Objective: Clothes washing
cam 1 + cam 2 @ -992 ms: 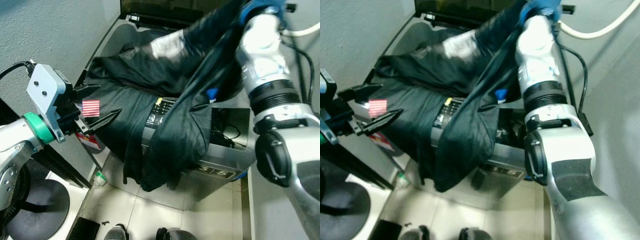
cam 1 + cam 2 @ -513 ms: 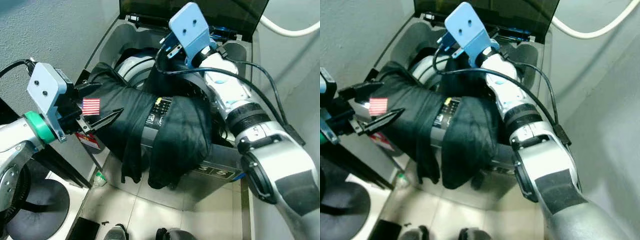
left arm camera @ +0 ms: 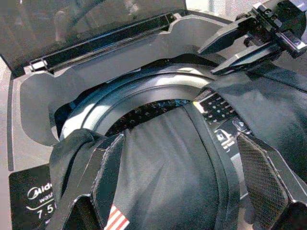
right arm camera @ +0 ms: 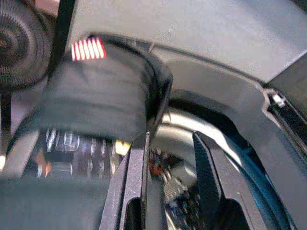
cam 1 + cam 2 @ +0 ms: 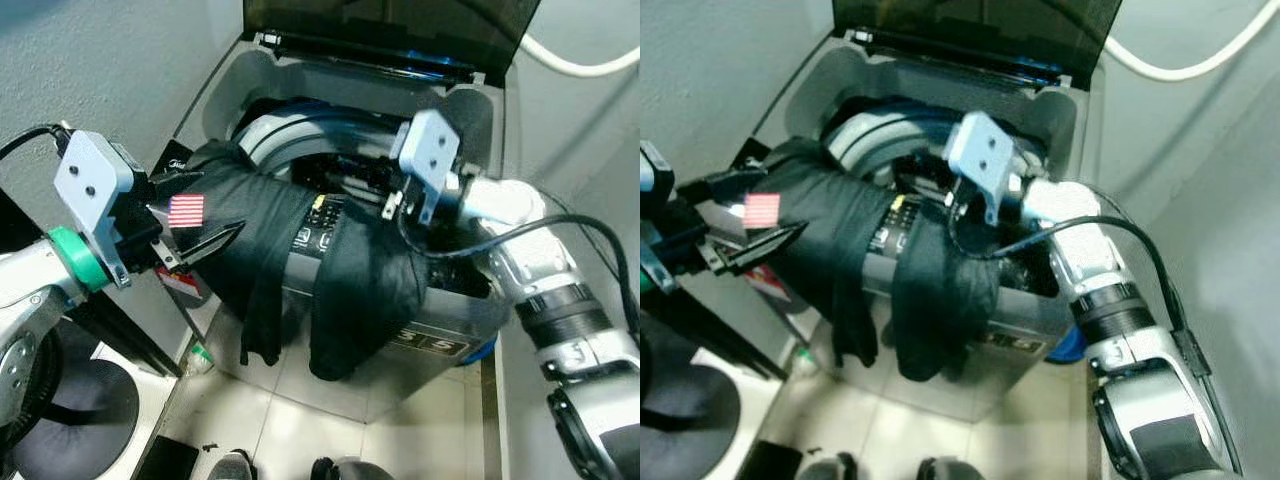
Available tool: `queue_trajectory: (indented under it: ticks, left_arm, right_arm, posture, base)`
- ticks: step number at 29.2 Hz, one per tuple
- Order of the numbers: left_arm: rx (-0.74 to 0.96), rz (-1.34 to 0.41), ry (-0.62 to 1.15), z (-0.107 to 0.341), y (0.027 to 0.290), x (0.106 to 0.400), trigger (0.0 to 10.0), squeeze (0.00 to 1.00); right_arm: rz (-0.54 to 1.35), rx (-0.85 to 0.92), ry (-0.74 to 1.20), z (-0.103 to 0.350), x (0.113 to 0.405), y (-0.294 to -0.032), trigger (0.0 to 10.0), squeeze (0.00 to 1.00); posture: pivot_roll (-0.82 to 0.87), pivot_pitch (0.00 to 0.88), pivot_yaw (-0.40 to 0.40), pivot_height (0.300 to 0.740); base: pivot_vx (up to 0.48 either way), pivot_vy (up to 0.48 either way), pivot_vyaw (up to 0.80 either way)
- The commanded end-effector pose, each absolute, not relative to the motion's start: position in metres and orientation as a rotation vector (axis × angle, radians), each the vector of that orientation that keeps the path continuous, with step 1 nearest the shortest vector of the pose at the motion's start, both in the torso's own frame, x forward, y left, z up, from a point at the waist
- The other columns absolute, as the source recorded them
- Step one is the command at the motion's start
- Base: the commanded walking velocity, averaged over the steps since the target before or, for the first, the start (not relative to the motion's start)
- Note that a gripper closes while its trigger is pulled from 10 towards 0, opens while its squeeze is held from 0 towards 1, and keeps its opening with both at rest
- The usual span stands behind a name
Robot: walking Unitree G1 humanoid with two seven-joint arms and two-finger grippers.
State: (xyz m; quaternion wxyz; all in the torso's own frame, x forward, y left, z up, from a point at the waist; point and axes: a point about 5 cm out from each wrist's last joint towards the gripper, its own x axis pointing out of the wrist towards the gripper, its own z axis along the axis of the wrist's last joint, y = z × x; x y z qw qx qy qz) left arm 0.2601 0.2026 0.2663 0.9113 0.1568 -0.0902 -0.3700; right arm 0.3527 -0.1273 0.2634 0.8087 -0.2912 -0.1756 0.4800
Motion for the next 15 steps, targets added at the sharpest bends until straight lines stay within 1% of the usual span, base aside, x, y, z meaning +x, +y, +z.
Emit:
queue_trajectory:
  ticks: [1,3,5,6,7,8,9,11,15]
  left_arm:
    - [0.333,-0.776,-0.170,0.266,0.203,0.260,10.0,0.00]
    - [0.333,-0.778,-0.168,0.266,0.203,0.260,10.0,0.00]
    - [0.334,-0.784,-0.169,0.267,0.201,0.260,10.0,0.00]
    - [0.334,-0.784,-0.169,0.267,0.201,0.260,10.0,0.00]
    - [0.333,-0.785,-0.169,0.267,0.201,0.260,10.0,0.00]
    - [0.333,-0.785,-0.169,0.267,0.201,0.260,10.0,0.00]
    - [0.333,-0.785,-0.167,0.267,0.202,0.259,10.0,0.00]
    - [0.334,-0.784,-0.165,0.267,0.202,0.259,10.0,0.00]
    - [0.335,-0.784,-0.160,0.266,0.203,0.257,10.0,0.00]
  right_arm:
    - [0.973,-0.620,-0.363,0.265,0.352,-0.144,10.0,0.00]
    - [0.951,-0.603,-0.370,0.268,0.352,-0.149,10.0,0.00]
    - [0.982,-0.496,-0.413,0.278,0.342,-0.155,10.0,0.00]
    - [0.982,-0.496,-0.413,0.278,0.342,-0.155,10.0,0.00]
    - [1.012,-0.439,-0.431,0.283,0.335,-0.157,10.0,0.00]
    - [1.012,-0.439,-0.431,0.283,0.335,-0.157,10.0,0.00]
    - [1.053,-0.400,-0.440,0.286,0.328,-0.159,10.0,0.00]
    - [1.077,-0.389,-0.435,0.287,0.324,-0.160,10.0,0.00]
    - [1.076,-0.458,-0.369,0.278,0.324,-0.166,10.0,0.00]
  posture:
    - [0.15,0.076,0.029,0.740]
    - [0.15,0.076,0.029,0.740]
    - [0.16,0.080,0.031,0.740]
    - [0.16,0.080,0.031,0.740]
    - [0.17,0.087,0.031,0.740]
    - [0.17,0.087,0.031,0.740]
    - [0.17,0.087,0.031,0.740]
    - [0.17,0.094,0.032,0.740]
    - [0.18,0.103,0.029,0.740]
  base:
    - [0.000,0.000,0.00]
    - [0.000,0.000,0.00]
    - [0.000,0.000,0.00]
    - [0.000,0.000,0.00]
    - [0.000,0.000,0.00]
    - [0.000,0.000,0.00]
    - [0.000,0.000,0.00]
    - [0.000,0.000,0.00]
    - [0.000,0.000,0.00]
